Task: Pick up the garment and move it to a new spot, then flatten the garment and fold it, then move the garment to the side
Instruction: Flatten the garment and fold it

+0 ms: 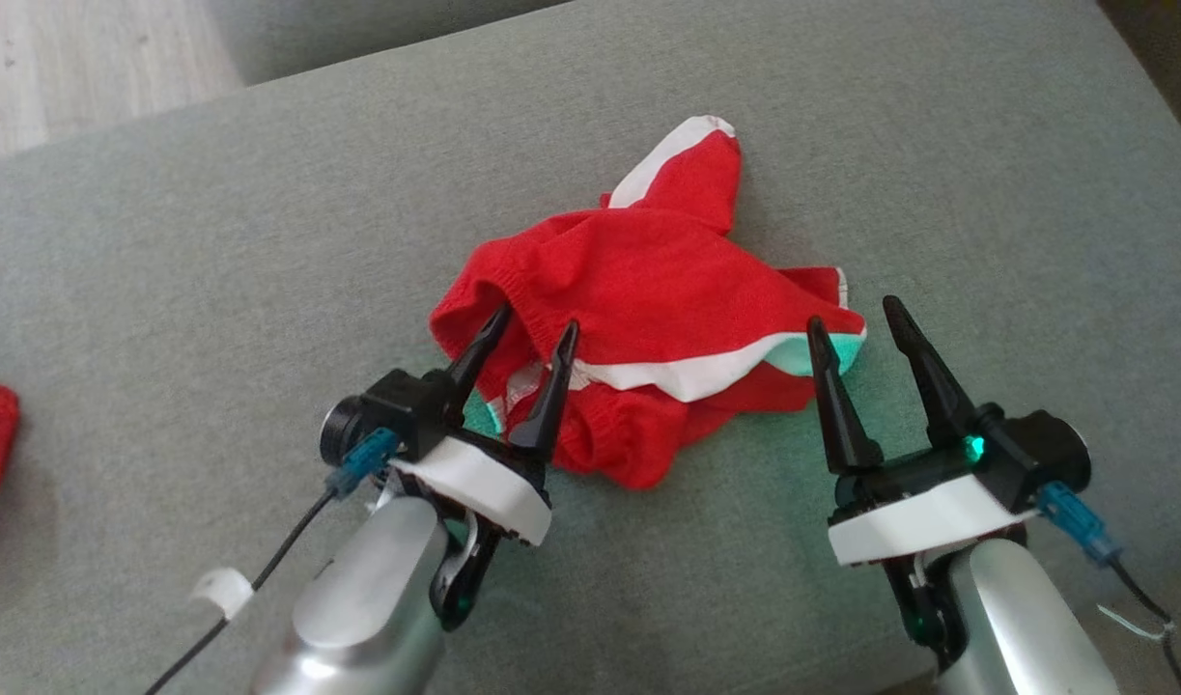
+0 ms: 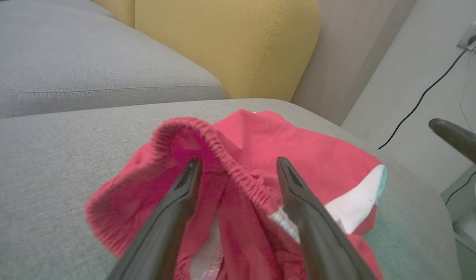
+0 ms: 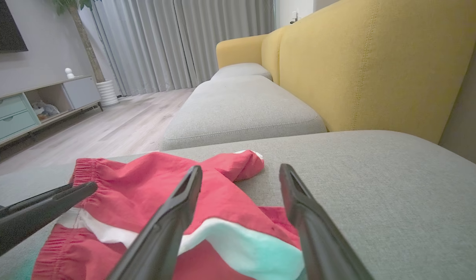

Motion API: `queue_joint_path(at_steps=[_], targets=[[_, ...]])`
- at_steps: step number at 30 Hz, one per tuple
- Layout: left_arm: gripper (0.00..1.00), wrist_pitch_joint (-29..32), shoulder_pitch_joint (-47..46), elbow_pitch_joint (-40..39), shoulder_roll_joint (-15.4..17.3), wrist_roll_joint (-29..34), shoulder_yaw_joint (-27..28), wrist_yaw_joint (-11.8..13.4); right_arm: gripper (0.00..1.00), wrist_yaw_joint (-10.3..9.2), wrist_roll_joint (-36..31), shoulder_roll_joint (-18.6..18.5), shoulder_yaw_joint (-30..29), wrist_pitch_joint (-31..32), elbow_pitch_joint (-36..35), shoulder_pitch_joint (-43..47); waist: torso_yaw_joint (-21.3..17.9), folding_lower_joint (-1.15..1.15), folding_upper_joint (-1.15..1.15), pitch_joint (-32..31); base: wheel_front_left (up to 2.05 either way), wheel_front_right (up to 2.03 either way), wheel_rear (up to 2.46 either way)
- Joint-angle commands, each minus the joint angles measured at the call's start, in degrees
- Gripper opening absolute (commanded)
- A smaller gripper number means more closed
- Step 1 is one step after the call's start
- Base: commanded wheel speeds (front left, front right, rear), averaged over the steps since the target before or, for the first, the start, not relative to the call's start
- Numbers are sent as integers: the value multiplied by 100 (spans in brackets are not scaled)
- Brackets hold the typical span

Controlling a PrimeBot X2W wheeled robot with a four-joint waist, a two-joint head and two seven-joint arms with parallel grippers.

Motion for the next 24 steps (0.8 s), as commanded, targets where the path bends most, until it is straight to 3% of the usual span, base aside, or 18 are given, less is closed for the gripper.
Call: queue_joint_path(at_steps=[1, 9, 14, 15, 16, 18, 19, 24], targets=[[100, -62, 31, -196, 21, -138, 131, -28, 100, -4, -34, 0, 101, -21, -149, -82, 28, 0, 0, -9, 0, 0, 0], [100, 119, 360, -607, 6, -1438, -514, -32, 100, -4, -58, 0, 112, -21, -110, -54, 126, 0, 0, -62, 0, 0, 0], [100, 244, 278, -734, 120, -2041, -639, -32, 100, -4, -67, 0, 143, -21, -79, -48, 94, 0, 0, -77, 0, 0, 0], [93, 268, 266, -726, 145, -2109, -655, -32, 100, -4, -65, 0, 147, -21, -72, -47, 83, 0, 0, -80, 0, 0, 0], [60, 306, 259, -709, 164, -2177, -670, -32, 100, -4, -63, 0, 145, -21, -68, -44, 74, 0, 0, -82, 0, 0, 0], [27, 367, 263, -727, 190, -2344, -717, -32, 100, -4, -59, 0, 134, -21, -69, -37, 63, 0, 0, -81, 0, 0, 0], [0, 401, 266, -738, 221, -2405, -767, -32, 100, -4, -58, 0, 122, -21, -70, -34, 65, 0, 0, -79, 0, 0, 0], [0, 279, 260, -886, 422, -2572, -908, -32, 100, -4, -54, 0, 22, -21, -88, -6, 170, 0, 0, -76, 0, 0, 0]])
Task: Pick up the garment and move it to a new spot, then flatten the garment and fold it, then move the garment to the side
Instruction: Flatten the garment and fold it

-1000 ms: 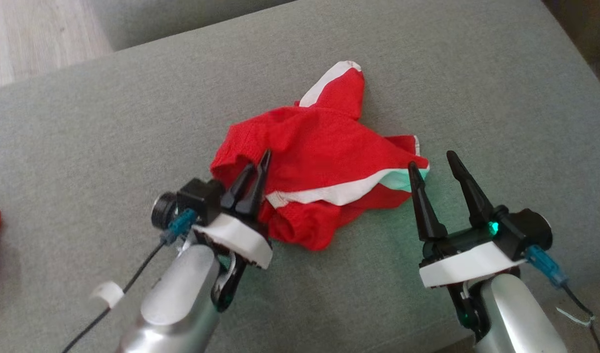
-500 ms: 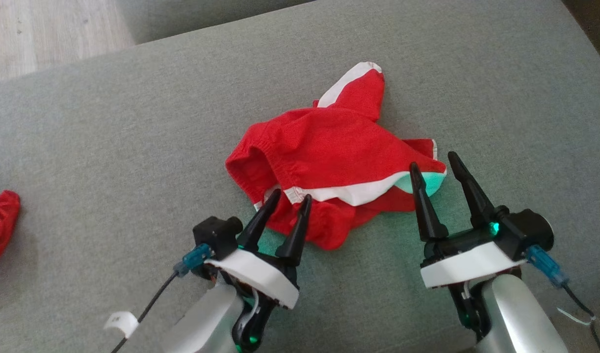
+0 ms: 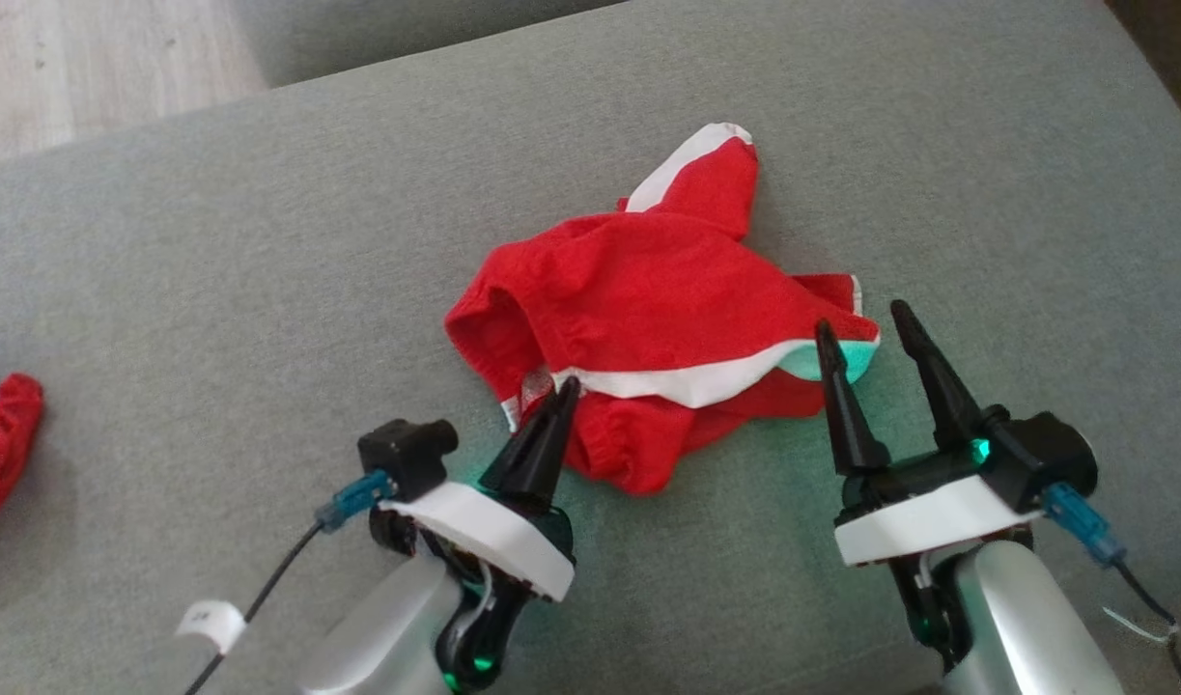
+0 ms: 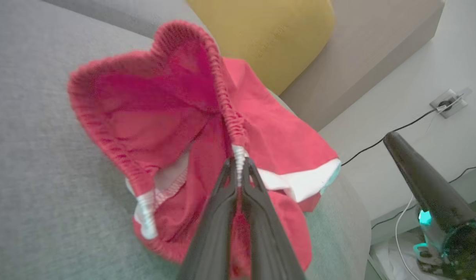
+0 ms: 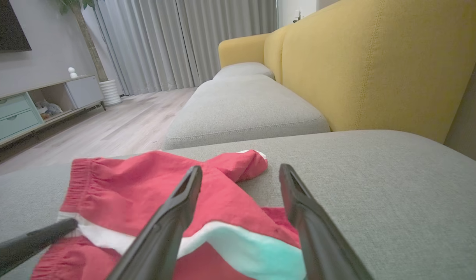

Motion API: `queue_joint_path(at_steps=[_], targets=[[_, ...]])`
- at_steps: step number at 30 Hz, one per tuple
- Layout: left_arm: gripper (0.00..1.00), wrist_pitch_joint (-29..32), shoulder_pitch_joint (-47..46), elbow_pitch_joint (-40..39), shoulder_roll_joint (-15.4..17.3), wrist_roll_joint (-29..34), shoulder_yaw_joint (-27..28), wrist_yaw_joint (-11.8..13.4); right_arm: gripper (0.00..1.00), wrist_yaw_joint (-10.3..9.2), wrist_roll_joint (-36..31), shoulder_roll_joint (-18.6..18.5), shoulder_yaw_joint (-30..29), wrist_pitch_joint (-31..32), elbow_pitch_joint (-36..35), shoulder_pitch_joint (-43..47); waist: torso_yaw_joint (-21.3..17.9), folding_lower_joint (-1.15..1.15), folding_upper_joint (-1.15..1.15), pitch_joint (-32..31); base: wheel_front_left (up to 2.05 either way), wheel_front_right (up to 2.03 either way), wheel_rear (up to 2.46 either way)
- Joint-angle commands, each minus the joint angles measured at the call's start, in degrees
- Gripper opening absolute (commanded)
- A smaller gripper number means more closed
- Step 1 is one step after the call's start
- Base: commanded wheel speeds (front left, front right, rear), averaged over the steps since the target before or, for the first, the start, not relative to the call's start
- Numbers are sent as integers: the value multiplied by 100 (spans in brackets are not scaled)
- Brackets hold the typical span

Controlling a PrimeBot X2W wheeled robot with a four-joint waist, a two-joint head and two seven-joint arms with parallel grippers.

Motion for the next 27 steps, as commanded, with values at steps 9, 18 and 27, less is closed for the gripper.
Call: queue_joint_path(at_steps=[9, 18, 27], targets=[[0, -375, 79, -1386, 1012, 48, 728, 90, 100, -4, 4, 0, -54, -21, -103, 67, 447, 0, 0, 41, 0, 0, 0], [0, -418, 635, -2263, 1986, 60, 1568, 249, 100, -4, 83, 0, -7, -21, 66, 135, 775, 0, 0, 113, 0, 0, 0], [0, -340, 778, -2292, 2211, 99, 1580, 308, 100, -4, 1774, -176, 600, -21, 666, -527, 993, 0, 0, 199, 0, 0, 0]])
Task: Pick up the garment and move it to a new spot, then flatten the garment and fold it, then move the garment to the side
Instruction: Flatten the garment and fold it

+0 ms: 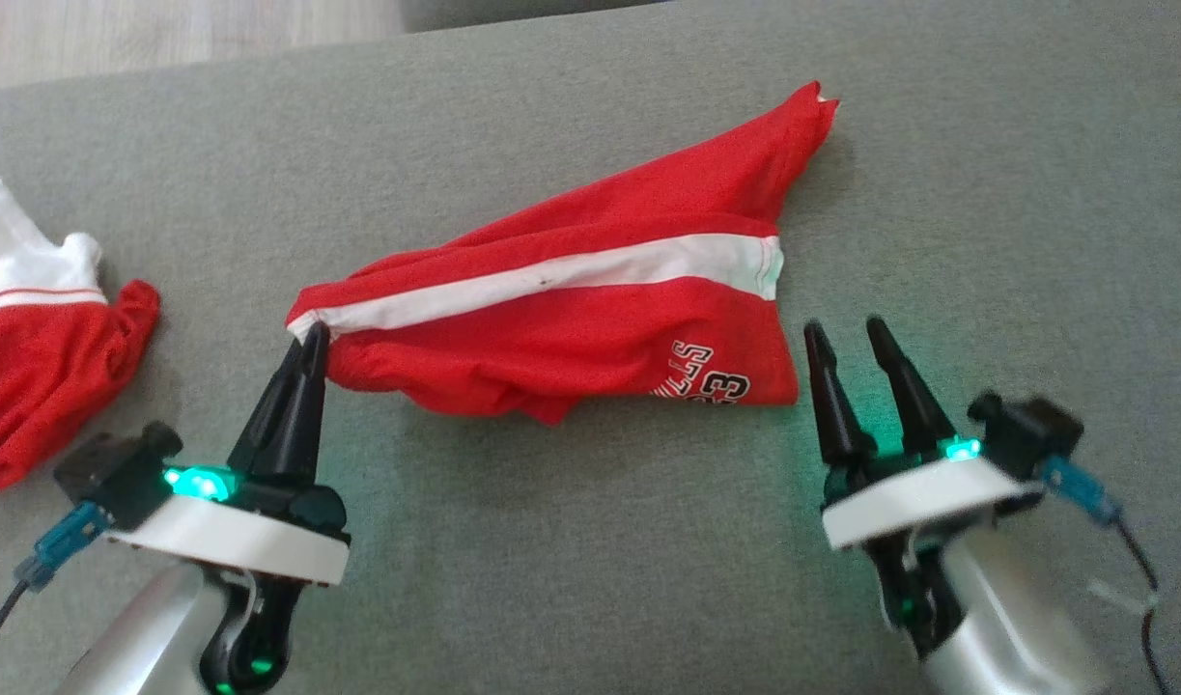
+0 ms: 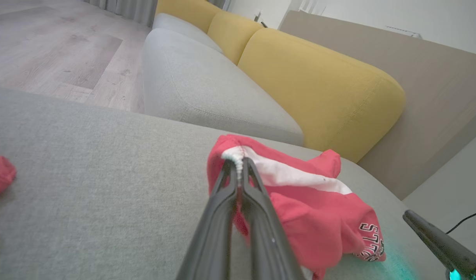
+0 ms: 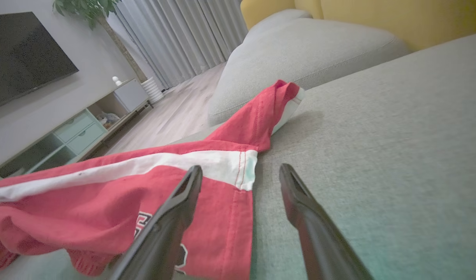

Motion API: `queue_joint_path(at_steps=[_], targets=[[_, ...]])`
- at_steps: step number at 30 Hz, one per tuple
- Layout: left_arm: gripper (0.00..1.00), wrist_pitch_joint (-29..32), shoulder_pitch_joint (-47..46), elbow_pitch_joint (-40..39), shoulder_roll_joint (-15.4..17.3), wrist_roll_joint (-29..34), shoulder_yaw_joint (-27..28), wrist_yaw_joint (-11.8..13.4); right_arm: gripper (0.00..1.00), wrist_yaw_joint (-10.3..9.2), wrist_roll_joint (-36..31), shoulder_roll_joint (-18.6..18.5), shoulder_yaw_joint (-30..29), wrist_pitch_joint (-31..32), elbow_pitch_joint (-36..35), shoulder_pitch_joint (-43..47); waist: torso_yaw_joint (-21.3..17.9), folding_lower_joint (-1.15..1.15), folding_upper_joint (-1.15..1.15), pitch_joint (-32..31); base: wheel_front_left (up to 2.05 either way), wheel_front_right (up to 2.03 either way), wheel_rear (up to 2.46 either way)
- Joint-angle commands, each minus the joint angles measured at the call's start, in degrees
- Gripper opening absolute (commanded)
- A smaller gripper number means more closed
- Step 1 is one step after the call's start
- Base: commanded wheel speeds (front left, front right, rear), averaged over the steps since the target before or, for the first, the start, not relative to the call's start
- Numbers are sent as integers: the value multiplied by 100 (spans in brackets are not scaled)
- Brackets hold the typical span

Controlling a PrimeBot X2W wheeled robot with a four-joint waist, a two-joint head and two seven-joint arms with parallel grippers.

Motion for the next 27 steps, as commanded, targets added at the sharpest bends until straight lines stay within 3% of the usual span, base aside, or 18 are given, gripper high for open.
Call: queue_joint_path(at_steps=[1, 5, 9, 18, 19, 20, 21, 22, 23, 27], targets=[[0, 23, -118, -143, 219, 67, 249, 40, 100, -4, 335, -153, 288, -22, -8, -382, 60, 0, 0, 49, 0, 0, 0], [0, 77, -223, -139, 214, 100, 199, 26, 100, -4, 1280, -602, 1030, -19, 714, -1045, 166, 0, 0, 163, 0, 0, 0], [0, 130, -339, -109, 143, 52, 134, -30, 100, -4, 1675, -1046, 1805, 89, 1528, -1775, 264, 0, 0, 277, 0, 0, 0], [0, 103, -477, 99, 40, 17, 18, -139, 100, -4, 2701, -1163, 3233, 267, 2218, -2527, 427, 0, 0, 346, 0, 0, 0], [0, 101, -491, 119, 33, 22, -1, -147, 85, -4, 2804, -1176, 3355, 253, 2239, -2578, 441, 0, 0, 348, 0, 0, 0], [0, 100, -503, 137, 26, 26, -20, -156, 47, -4, 2900, -1187, 3470, 233, 2257, -2623, 453, 0, 0, 347, 0, 0, 0], [0, 99, -514, 155, 22, 28, -38, -163, 26, -4, 2992, -1200, 3584, 212, 2264, -2662, 464, 0, 0, 347, 0, 0, 0], [0, 99, -514, 155, 22, 28, -38, -163, 26, -4, 2992, -1200, 3584, 212, 2264, -2662, 464, 0, 0, 347, 0, 0, 0], [0, 97, -525, 171, 19, 31, -51, -170, 0, -4, 3074, -1220, 3702, 192, 2264, -2697, 473, 0, 0, 346, 0, 0, 0], [0, 83, -554, 240, 27, 33, -82, -193, 0, -4, 3306, -1340, 4121, 87, 2236, -2826, 481, 0, 0, 328, 0, 0, 0]])
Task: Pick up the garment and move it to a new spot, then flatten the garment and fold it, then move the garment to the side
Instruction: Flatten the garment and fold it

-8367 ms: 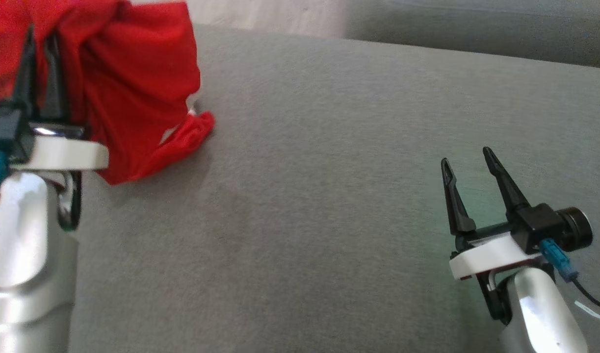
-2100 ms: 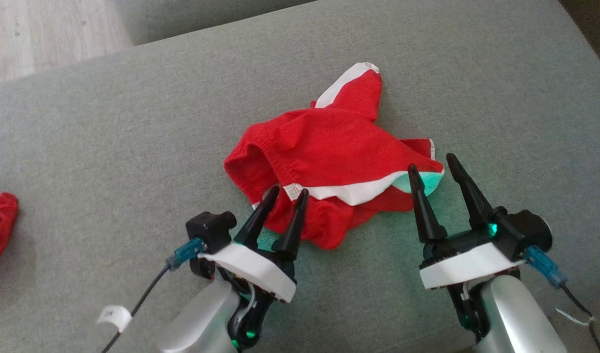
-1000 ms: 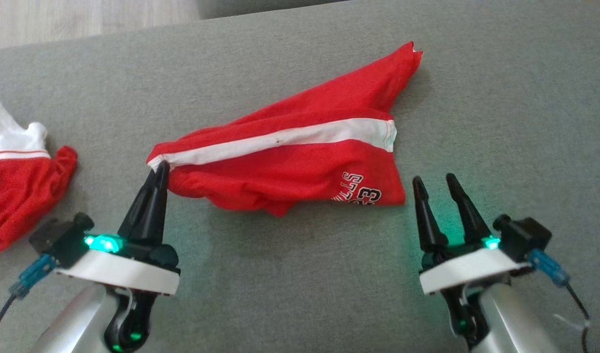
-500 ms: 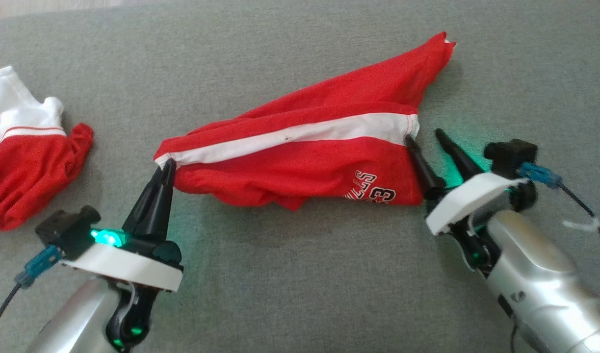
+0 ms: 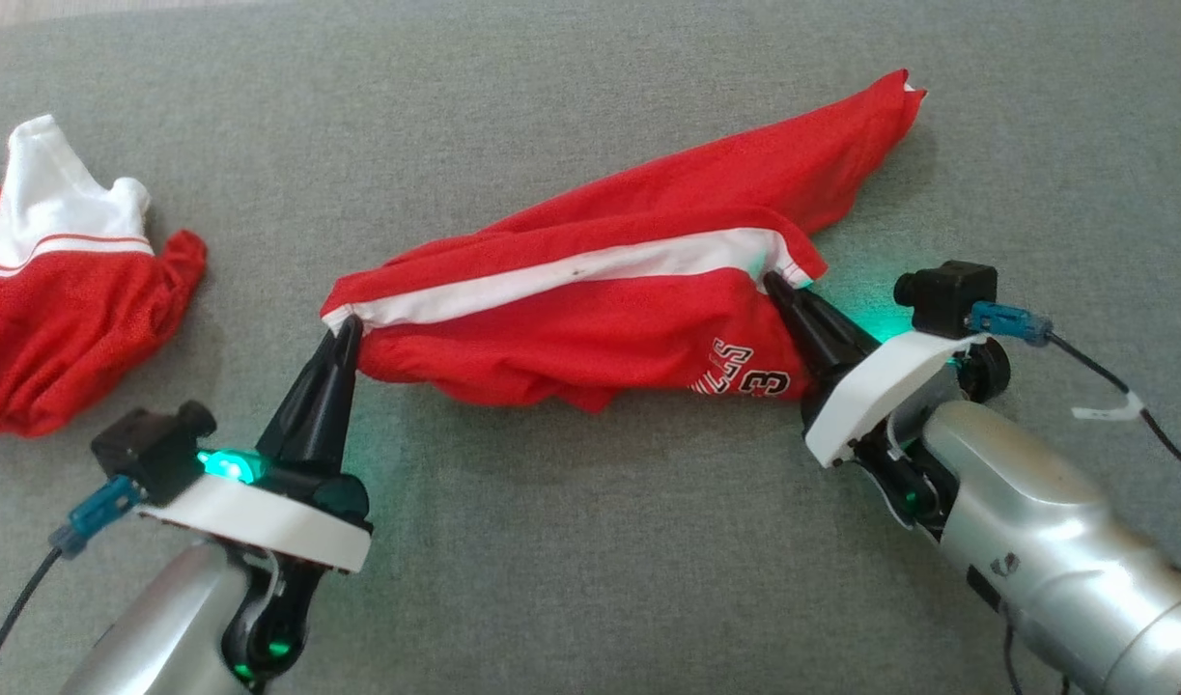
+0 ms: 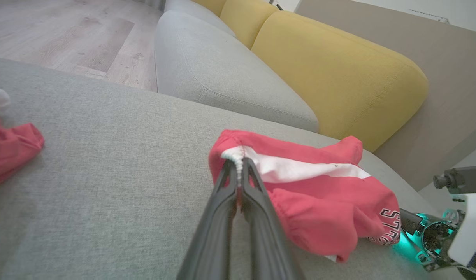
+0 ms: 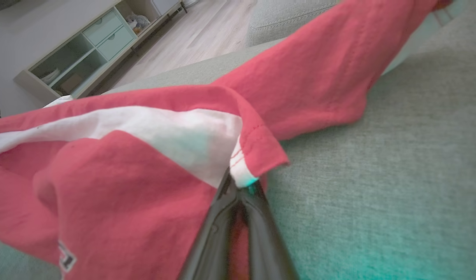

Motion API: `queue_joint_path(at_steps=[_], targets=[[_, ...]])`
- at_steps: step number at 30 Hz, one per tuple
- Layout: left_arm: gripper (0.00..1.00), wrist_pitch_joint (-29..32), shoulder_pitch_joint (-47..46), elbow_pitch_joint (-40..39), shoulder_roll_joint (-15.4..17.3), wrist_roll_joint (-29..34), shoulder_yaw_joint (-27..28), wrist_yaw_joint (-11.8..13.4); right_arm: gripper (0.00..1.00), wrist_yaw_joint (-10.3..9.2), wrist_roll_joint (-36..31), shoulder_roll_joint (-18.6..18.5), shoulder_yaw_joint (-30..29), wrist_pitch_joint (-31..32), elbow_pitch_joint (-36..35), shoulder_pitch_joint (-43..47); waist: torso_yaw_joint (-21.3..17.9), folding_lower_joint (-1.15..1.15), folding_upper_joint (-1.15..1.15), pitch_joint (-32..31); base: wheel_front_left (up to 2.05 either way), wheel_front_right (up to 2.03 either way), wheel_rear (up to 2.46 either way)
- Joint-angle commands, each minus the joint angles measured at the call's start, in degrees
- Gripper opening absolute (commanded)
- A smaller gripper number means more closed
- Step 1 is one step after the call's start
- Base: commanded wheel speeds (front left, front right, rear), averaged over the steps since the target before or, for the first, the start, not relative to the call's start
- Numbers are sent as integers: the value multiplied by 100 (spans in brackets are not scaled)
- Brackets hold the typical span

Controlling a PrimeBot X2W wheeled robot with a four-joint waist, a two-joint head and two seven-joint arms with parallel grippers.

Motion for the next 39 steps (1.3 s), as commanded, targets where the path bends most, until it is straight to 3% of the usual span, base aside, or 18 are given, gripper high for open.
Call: queue_joint_path(at_steps=[1, 4, 7, 13, 18, 24, 29, 33, 39], targets=[[0, -64, -223, -109, 150, 6, 203, -36, 0, -4, 67, -52, 68, -91, -88, 34, -9, 0, 0, -11, 0, 0, 0], [0, -111, -242, -101, 211, 80, 256, -45, 0, -4, 151, -225, 190, -158, -155, -78, -53, 0, 0, -75, 0, 0, 0], [0, -138, -280, -155, 255, 165, 302, -46, 0, -4, 131, -353, -42, -165, -345, -146, -87, 0, 0, -108, 0, 0, 0], [0, -36, -1051, -731, 673, 696, 335, -80, 0, -4, -638, -1158, -1787, -168, -1534, -323, -299, 0, 0, -16, 0, 0, 0], [0, 387, -2412, -1179, 834, 1032, 416, -98, 0, -4, -1367, -1551, -2695, -169, -2006, -997, -521, 0, 0, 311, 0, 0, 0], [0, 695, -4464, -631, 559, 1268, 403, -123, 0, -4, -2019, -1519, -3493, -169, -1750, -2536, -755, 0, 0, 897, 0, 0, 0], [0, 192, -5765, 71, 293, 1700, 287, -134, 0, -4, -2748, -1494, -4123, -169, -1777, -3435, -905, 0, 0, 1235, 0, 0, 0], [0, -105, -5855, 336, 169, 1808, 19, -137, 0, -4, -3002, -1439, -4445, -170, -2187, -3319, -1003, 0, 0, 1325, 0, 0, 0], [0, -220, -4953, 286, 322, 1912, -458, -138, 0, -4, -3050, -1286, -4453, -170, -2692, -2230, -1124, 0, 0, 1251, 0, 0, 0]])
